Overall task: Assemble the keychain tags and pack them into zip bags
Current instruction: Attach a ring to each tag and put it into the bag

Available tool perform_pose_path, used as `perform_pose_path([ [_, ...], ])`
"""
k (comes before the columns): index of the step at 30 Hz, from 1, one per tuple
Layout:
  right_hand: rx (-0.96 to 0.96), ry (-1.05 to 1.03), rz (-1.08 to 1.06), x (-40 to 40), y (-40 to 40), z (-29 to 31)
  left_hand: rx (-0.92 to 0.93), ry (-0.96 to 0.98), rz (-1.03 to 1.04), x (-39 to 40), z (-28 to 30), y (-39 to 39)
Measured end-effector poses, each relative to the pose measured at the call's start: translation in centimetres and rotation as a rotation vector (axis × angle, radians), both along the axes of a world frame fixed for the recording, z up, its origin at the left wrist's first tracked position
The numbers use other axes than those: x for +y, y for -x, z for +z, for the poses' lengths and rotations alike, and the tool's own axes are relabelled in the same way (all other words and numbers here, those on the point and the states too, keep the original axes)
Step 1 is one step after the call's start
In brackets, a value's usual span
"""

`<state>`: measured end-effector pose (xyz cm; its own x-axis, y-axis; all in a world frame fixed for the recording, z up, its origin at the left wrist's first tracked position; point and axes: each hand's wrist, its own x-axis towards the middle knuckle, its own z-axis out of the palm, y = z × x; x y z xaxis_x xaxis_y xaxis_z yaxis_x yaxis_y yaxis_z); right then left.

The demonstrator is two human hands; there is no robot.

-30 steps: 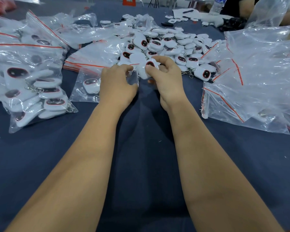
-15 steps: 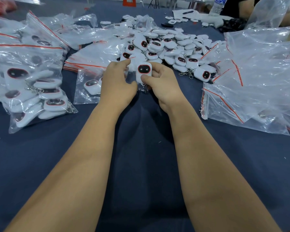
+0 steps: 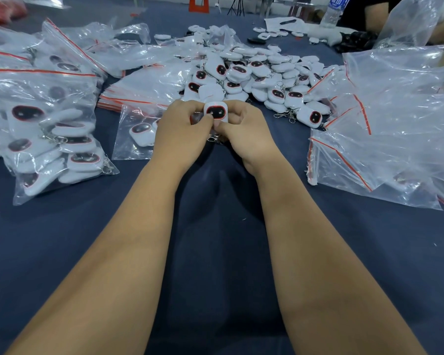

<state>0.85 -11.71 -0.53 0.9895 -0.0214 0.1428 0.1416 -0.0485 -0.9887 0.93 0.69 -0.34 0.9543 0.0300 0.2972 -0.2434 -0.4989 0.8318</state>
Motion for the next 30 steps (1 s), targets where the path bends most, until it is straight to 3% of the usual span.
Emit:
perform_pose_path([
  [30, 0.048, 0.051, -0.04, 0.26, 0.38, 0.63, 0.007, 0.006, 0.007, -0.11, 0.19, 0.39],
])
